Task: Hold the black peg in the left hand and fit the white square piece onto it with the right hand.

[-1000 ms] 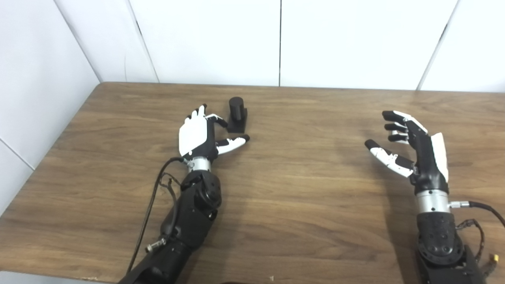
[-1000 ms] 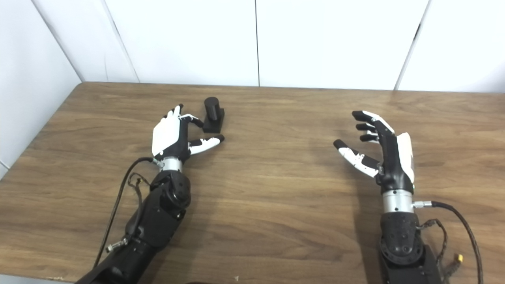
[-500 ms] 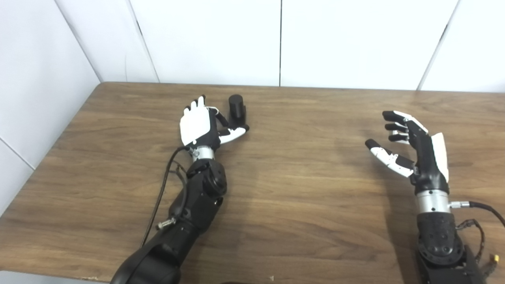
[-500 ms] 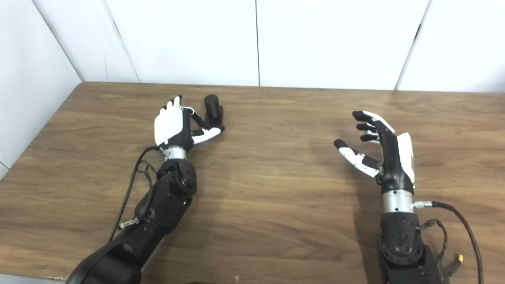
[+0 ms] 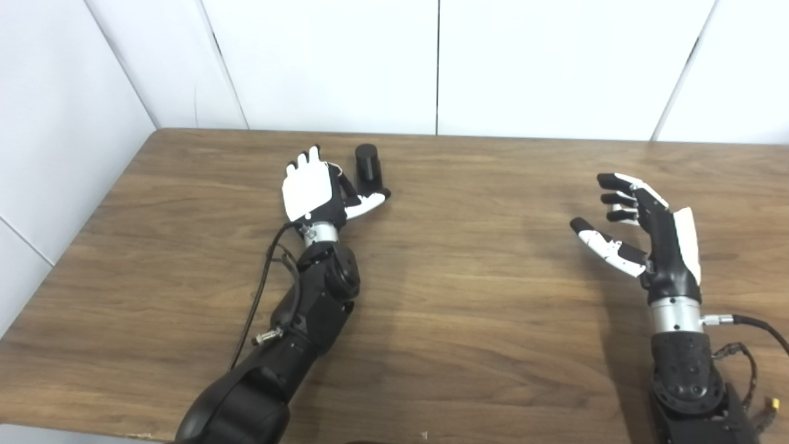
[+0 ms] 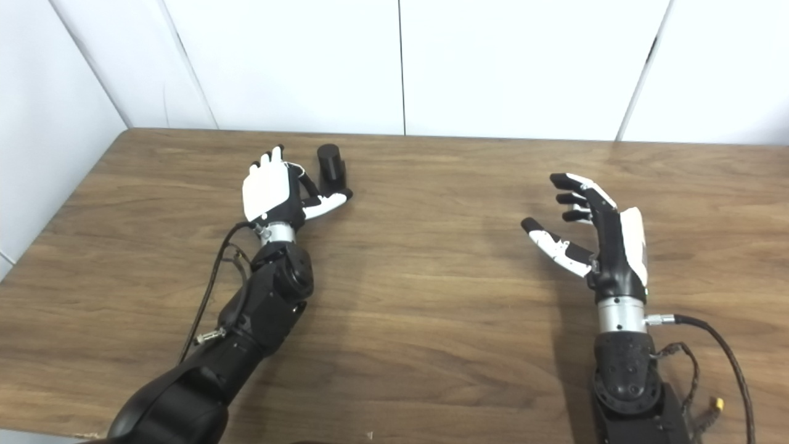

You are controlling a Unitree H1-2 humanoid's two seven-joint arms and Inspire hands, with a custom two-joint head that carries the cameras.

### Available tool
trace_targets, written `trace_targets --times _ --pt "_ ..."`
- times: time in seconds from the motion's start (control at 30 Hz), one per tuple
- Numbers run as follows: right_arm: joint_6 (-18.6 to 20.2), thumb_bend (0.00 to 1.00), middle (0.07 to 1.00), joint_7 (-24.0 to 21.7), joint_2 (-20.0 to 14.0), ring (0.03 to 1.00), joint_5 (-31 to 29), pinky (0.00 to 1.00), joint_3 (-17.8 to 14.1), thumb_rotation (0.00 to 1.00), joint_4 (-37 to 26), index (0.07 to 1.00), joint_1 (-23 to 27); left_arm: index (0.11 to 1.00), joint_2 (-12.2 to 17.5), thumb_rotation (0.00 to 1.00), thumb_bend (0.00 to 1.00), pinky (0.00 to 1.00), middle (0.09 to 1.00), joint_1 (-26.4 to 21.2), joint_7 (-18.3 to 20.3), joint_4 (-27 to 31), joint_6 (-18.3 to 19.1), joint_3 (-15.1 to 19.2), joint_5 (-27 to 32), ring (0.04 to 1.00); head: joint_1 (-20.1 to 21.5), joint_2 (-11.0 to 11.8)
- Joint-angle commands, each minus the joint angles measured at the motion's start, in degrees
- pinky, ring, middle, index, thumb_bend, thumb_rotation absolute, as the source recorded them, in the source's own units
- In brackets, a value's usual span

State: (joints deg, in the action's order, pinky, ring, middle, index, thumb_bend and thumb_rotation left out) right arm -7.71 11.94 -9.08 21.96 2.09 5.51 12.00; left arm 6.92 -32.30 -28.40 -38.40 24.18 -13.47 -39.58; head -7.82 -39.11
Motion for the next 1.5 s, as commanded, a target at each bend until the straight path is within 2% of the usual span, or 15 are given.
trace_targets --times 0.0,0.23,0.43,0.5,0.8,1.07,1.2,1.47 --pt "-1.7 0.56 0.761 0.9 -0.1 0.711 0.7 0.6 -0.2 0.3 -0.1 0.736 0.5 0.649 0.6 0.6 0.96 1.0 1.0 -2.1 -0.5 -0.5 1.7 -0.1 -0.7 1.0 -0.1 -0.1" --pt "-1.8 0.56 0.761 1.1 -0.1 0.704 0.8 0.59 -0.3 0.3 0.1 0.737 0.7 0.66 0.8 0.58 0.97 1.0 1.0 -1.4 0.2 0.5 2.5 0.0 -1.0 1.0 -0.3 0.0" --pt "-1.9 0.56 0.756 1.4 0.0 0.701 0.7 0.59 -0.3 0.3 0.6 0.733 0.9 0.776 0.5 0.59 1.0 1.0 1.0 0.6 3.2 4.7 2.7 2.0 -4.1 1.0 -0.5 -0.1" --pt "-1.7 0.56 0.758 1.3 0.1 0.703 0.5 0.59 -0.3 0.3 0.6 0.732 1.0 0.785 0.3 0.59 1.0 1.0 1.0 1.5 4.1 6.7 2.7 2.9 -5.7 1.0 -0.6 -0.1" --pt "-2.1 0.56 0.765 1.3 -0.1 0.705 0.7 0.58 -0.1 0.31 1.9 0.733 1.9 0.733 -1.9 0.56 1.0 1.0 1.0 4.9 9.9 19.2 2.7 7.4 -12.6 1.0 -1.1 0.1" --pt "-2.5 0.56 0.762 1.5 -0.1 0.698 0.6 0.58 0.1 0.29 2.6 0.729 2.2 0.727 -3.5 0.57 1.0 1.0 1.0 3.9 16.5 28.0 2.7 11.1 -19.6 1.0 -1.1 0.4" --pt "-2.6 0.56 0.761 1.6 -0.1 0.696 0.6 0.58 0.2 0.29 2.4 0.729 2.2 0.722 -4.0 0.55 1.0 1.0 1.0 3.1 18.1 28.6 2.7 12.1 -20.9 1.0 -1.0 0.4" --pt "-1.9 0.57 0.758 1.6 0.0 0.69 0.7 0.57 0.3 0.28 1.9 0.724 2.0 0.767 -3.8 0.57 1.0 0.97 1.0 2.2 18.2 25.8 2.7 12.5 -21.7 1.0 -1.0 0.5"
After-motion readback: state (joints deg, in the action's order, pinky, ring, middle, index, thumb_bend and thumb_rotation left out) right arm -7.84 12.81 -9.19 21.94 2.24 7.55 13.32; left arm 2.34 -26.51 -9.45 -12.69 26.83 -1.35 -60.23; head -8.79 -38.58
